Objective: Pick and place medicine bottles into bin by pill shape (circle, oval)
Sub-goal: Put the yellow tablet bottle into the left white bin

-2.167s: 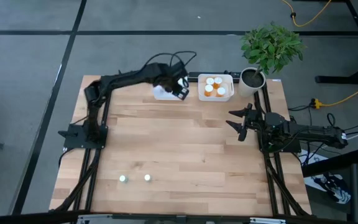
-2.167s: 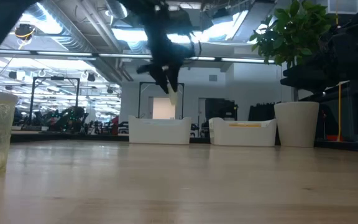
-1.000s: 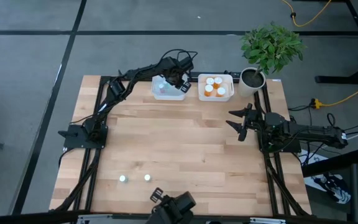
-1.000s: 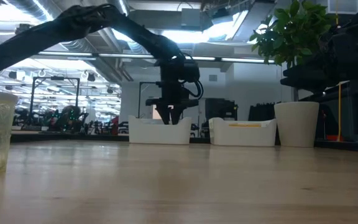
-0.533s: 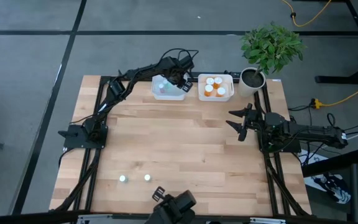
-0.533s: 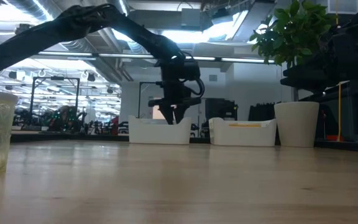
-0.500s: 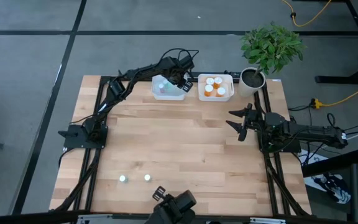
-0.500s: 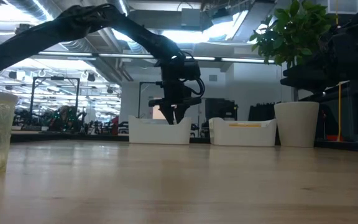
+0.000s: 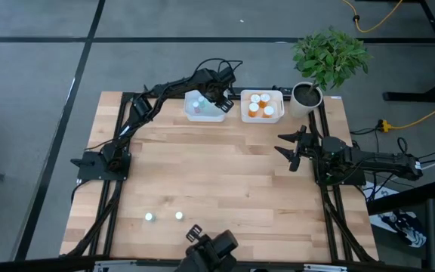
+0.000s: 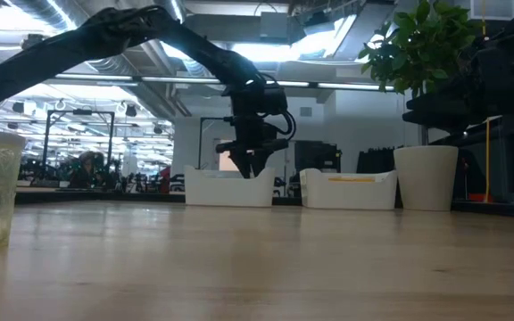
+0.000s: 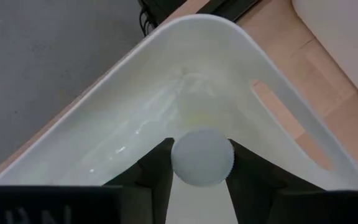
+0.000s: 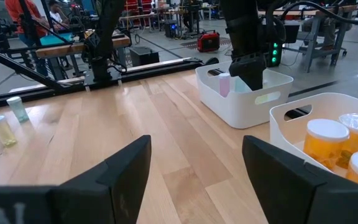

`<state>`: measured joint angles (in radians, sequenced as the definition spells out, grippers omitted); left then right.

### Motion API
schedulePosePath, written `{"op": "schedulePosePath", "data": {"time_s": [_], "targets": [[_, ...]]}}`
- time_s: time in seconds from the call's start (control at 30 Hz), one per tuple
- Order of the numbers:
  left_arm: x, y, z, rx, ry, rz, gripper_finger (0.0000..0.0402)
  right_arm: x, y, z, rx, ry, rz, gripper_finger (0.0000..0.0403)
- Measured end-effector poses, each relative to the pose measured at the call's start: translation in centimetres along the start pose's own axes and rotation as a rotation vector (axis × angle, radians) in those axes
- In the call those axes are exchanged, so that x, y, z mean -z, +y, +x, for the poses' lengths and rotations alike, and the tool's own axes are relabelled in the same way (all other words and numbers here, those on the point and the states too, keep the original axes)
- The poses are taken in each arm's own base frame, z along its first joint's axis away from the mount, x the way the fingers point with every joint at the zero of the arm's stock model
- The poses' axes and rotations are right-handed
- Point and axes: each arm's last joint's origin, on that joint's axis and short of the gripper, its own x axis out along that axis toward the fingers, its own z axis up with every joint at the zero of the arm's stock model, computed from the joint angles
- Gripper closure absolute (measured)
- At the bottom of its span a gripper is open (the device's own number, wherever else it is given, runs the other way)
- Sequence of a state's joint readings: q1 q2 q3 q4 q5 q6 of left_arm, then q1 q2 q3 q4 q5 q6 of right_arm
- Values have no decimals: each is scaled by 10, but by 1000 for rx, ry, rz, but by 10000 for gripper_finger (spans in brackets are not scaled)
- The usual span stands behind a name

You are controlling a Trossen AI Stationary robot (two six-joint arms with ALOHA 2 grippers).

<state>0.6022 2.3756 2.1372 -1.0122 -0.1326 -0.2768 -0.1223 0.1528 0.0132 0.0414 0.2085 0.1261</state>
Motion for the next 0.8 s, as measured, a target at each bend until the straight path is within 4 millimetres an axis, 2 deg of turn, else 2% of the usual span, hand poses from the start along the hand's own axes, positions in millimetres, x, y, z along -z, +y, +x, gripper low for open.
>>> {"op": "schedulePosePath", "data": {"time_s": [0.2, 0.4, 0.63, 0.8], "targets": [[0, 1, 0, -5, -2, -2, 244, 0, 0, 0, 0, 0, -1, 148], [-2, 2, -3, -8, -11, -5, 240, 0, 0, 0, 0, 0, -2, 148], [-7, 7, -35, 9, -82, -18, 239, 0, 0, 0, 0, 0, -1, 148], [-5, 8, -72, 53, -122, -43, 239, 0, 0, 0, 0, 1, -1, 148]]}}
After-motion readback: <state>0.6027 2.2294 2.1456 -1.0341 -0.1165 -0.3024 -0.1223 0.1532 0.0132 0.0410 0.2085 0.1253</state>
